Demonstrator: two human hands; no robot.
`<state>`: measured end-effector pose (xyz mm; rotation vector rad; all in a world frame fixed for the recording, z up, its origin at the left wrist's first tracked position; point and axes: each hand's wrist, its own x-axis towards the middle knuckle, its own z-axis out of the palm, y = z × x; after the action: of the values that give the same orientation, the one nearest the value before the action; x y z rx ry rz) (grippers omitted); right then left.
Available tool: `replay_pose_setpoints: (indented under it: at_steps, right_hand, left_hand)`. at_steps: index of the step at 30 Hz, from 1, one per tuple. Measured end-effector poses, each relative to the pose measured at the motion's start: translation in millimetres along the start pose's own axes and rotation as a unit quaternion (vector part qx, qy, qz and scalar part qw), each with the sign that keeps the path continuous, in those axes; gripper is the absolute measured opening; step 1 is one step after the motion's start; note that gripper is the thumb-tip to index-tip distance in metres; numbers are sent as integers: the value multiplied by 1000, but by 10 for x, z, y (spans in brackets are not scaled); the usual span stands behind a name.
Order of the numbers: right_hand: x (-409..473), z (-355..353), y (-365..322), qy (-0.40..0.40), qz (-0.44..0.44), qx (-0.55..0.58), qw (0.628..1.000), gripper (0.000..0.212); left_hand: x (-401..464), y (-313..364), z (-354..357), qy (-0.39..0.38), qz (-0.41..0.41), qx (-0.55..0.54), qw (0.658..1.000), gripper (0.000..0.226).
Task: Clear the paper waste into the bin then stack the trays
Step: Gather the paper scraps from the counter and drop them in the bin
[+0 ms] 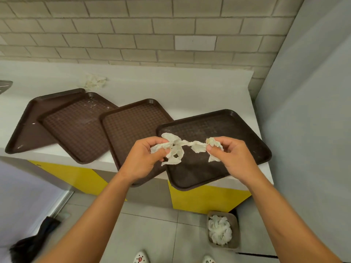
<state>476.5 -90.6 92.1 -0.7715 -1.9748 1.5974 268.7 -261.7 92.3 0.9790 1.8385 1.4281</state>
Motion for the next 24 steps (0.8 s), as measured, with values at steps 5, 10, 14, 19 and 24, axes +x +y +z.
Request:
replay_pose_setpoints:
  at_steps: [5,10,14,19,24]
  right_hand:
    - [-158,-471,239,4,9,20,1000,18]
    - [-308,-531,465,32,9,21,999,18]
    - [-479,-513,598,51,26,39,998,16]
    - [-771,-589,783,102,74,74,989,14]
    - [-1025,-716,1006,130,126,74,981,15]
  left_hand:
    - [-111,92,628,-7,-25,-23,999,11]
    - [-193,101,1056,-6,-24,-18,1000,10]
    - [-224,44,1274,-10,-29,-23,999,11]
    - [-265,-169,1508,-53,-47,-31,997,13]
    - [-337,-316,1814,-86,-72,-62,992,13]
